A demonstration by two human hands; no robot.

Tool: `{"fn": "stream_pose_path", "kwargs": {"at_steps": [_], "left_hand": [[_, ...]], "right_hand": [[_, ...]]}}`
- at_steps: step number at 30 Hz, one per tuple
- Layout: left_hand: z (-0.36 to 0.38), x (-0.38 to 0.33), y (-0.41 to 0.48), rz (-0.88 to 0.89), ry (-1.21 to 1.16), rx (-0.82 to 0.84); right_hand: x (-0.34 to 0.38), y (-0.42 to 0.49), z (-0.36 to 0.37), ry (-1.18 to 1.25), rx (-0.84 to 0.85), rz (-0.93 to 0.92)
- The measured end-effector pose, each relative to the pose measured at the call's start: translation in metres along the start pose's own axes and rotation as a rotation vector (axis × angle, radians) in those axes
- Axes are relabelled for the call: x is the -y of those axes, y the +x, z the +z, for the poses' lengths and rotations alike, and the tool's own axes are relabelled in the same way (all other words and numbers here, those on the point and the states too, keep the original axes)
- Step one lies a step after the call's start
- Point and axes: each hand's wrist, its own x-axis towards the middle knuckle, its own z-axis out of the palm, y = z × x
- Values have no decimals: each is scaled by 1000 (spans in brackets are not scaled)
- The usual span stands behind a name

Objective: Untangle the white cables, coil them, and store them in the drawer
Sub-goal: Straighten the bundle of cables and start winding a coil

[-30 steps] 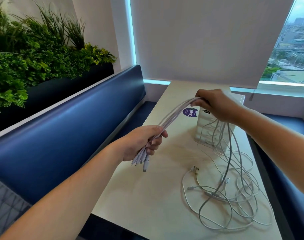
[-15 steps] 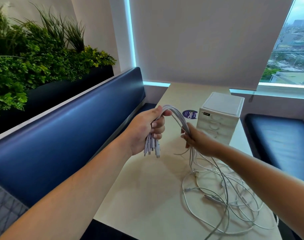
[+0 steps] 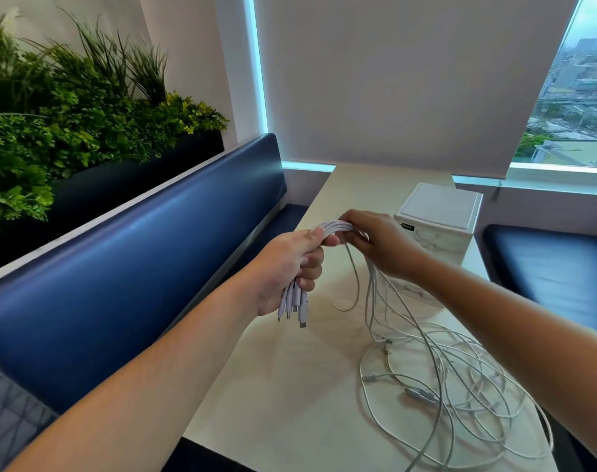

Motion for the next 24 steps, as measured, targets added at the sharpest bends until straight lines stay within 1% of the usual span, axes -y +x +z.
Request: {"fn": "stream_pose_path", "kwargs": {"at_steps": [5, 7, 12, 16, 20, 23, 24], "left_hand": [[-2, -3, -1, 42, -37, -10], [-2, -4, 0, 77, -56, -18], [-1, -9, 2, 150, -87, -1], [2, -13, 7, 216, -166, 7], [4, -16, 14, 237, -200, -1], [5, -17, 19, 253, -247, 8], [7, -17, 21, 244, -269, 23]], "right_hand": [[2, -6, 13, 88, 41, 43], [0, -10, 22, 110, 74, 90], [-13, -21, 44, 376, 112, 353], [-21, -38, 63, 550, 150, 420], [-26, -53, 71, 518, 169, 480], [-25, -62, 80, 622, 164, 589], [-25, -65, 83, 618, 162, 626]]}}
